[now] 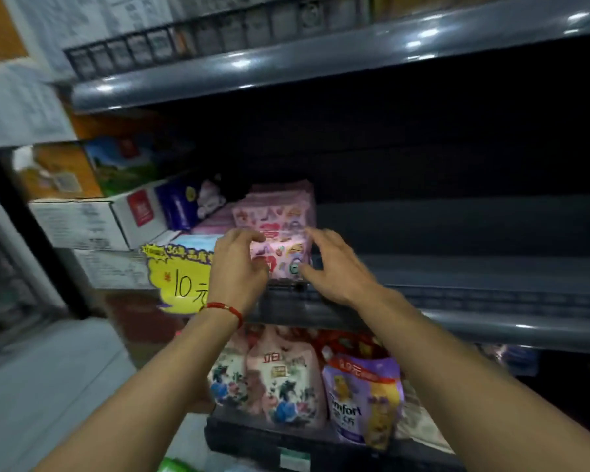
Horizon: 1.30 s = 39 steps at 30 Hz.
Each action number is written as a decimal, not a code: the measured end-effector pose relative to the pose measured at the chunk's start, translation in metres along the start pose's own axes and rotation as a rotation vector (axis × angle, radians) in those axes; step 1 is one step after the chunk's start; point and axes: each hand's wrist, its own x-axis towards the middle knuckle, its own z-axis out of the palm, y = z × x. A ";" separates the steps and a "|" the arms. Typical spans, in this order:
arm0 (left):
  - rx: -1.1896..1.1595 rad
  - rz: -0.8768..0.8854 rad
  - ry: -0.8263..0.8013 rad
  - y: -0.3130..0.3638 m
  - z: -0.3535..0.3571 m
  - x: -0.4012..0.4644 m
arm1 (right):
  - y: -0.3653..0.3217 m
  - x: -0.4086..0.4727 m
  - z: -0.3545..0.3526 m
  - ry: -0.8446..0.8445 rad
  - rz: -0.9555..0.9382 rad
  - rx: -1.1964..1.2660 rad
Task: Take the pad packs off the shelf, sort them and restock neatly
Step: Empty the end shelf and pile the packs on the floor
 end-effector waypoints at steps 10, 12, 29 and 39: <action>0.396 0.035 -0.372 -0.023 0.038 0.122 | 0.017 0.033 0.018 0.128 -0.084 0.090; 0.403 -0.018 -0.450 -0.011 0.038 0.136 | 0.027 0.029 0.005 0.179 -0.075 0.021; 0.698 0.280 -0.183 0.006 0.050 0.110 | 0.114 -0.104 -0.136 0.568 -0.113 -0.263; 0.436 0.532 0.185 0.103 0.035 0.074 | 0.111 -0.192 -0.179 0.745 -0.015 -0.131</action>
